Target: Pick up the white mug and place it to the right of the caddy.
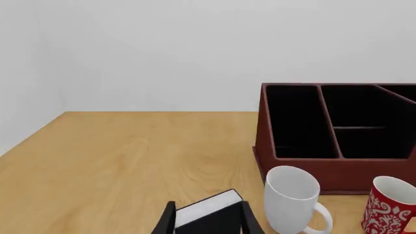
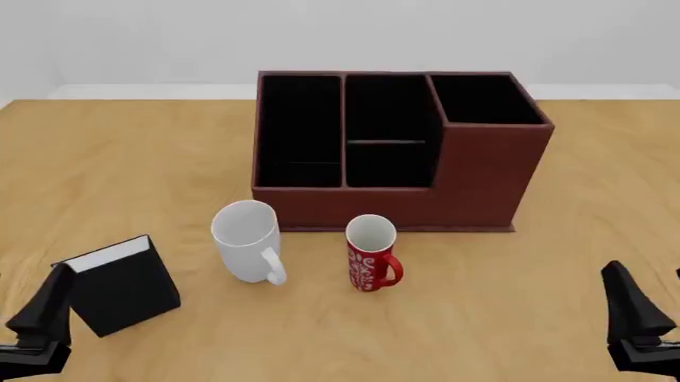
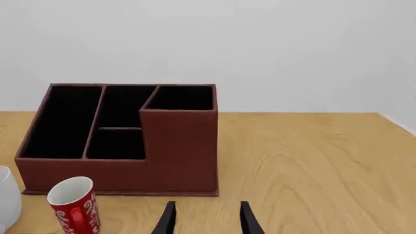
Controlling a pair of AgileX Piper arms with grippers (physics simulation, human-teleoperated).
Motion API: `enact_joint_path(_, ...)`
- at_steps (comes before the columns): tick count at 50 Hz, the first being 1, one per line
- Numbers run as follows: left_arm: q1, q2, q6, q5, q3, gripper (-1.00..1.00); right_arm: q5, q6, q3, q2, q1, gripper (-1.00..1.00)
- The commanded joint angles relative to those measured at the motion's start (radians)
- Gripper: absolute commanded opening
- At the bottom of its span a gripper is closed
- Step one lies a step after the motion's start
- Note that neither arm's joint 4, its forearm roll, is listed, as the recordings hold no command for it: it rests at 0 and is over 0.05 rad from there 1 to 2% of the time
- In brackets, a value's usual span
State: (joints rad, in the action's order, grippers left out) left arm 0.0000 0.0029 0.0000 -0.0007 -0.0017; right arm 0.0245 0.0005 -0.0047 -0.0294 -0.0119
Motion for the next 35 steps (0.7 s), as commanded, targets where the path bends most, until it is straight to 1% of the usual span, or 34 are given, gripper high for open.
enact_joint_path(1, 0.000, 0.005, 0.000, -0.001, -0.003, 1.00, -0.020, -0.019, -0.003, 0.028, -0.003, 1.00)
enact_joint_path(3, 0.000, 0.005, 0.000, -0.001, -0.003, 1.00, -0.021, -0.024, -0.012, 0.029, 0.000, 1.00)
enact_joint_path(5, 0.000, 0.005, 0.000, -0.001, -0.003, 1.00, -0.026, -0.011, -0.024, 0.028, -0.011, 1.00)
enact_joint_path(11, 0.000, 0.005, 0.000, -0.001, -0.003, 1.00, -0.038, -0.013, -0.046, 0.029, -0.025, 1.00)
enact_joint_path(20, 0.000, 0.005, 0.000, -0.001, -0.003, 1.00, -0.129, -0.047, -0.146, 0.029, -0.055, 1.00)
enact_joint_path(28, 0.000, 0.005, 0.000, -0.001, -0.003, 1.00, -0.232, -0.103, -0.280, 0.029, -0.098, 1.00)
enact_joint_path(33, 0.000, 0.005, 0.000, -0.001, -0.003, 1.00, -0.304, -0.159, -0.375, 0.028, -0.136, 1.00)
enact_joint_path(35, 0.000, 0.005, 0.000, -0.001, -0.003, 1.00, -0.329, -0.183, -0.394, 0.024, -0.158, 1.00)
